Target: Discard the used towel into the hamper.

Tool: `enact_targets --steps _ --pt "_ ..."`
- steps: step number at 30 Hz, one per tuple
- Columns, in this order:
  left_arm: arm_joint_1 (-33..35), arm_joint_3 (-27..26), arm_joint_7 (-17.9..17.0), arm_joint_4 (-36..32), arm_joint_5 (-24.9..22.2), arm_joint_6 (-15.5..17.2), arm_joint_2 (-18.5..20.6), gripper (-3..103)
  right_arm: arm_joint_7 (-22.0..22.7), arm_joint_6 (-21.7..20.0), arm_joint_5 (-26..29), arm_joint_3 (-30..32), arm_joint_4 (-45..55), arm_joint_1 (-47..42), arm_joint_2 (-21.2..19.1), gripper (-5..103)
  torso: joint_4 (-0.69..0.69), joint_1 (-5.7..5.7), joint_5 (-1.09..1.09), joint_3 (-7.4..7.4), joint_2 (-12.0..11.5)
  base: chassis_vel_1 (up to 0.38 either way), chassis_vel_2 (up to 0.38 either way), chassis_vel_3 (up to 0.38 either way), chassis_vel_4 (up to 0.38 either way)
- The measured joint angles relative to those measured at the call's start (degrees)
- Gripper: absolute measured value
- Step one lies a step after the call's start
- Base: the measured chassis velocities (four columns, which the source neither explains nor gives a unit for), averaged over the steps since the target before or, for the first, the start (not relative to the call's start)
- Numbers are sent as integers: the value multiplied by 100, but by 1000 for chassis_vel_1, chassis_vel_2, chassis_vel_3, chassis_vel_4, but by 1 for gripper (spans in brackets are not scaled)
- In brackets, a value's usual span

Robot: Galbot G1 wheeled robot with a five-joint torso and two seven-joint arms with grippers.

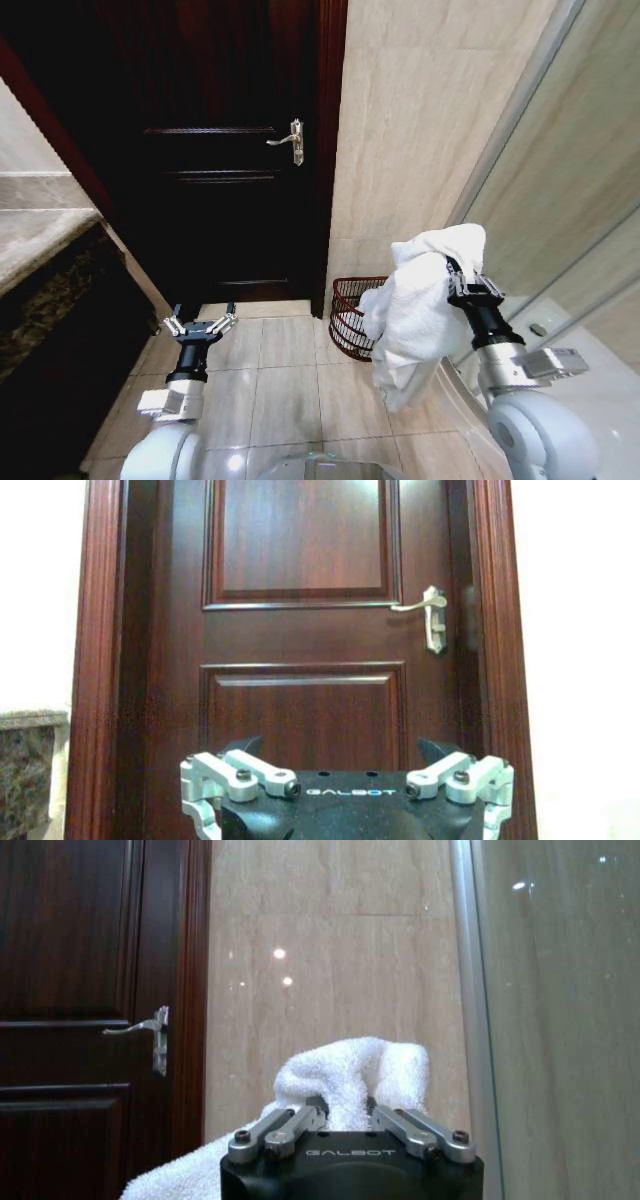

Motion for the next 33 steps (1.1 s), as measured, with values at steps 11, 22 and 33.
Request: enact_targets --steps 11,22,33 --pt "-8 21 -19 48 -11 -143 -16 100 0 2 38 28 0 23 -20 14 0 100 -1 138 239 0 0 0 0" --pt "-17 15 80 2 -107 -265 61 100 -46 -6 32 23 0 97 17 14 0 120 0 161 284 0 0 0 0" --pt "-29 -7 86 96 -81 -300 47 100 -60 6 27 -22 -52 192 -11 14 1 108 0 142 249 -34 30 26 -31"
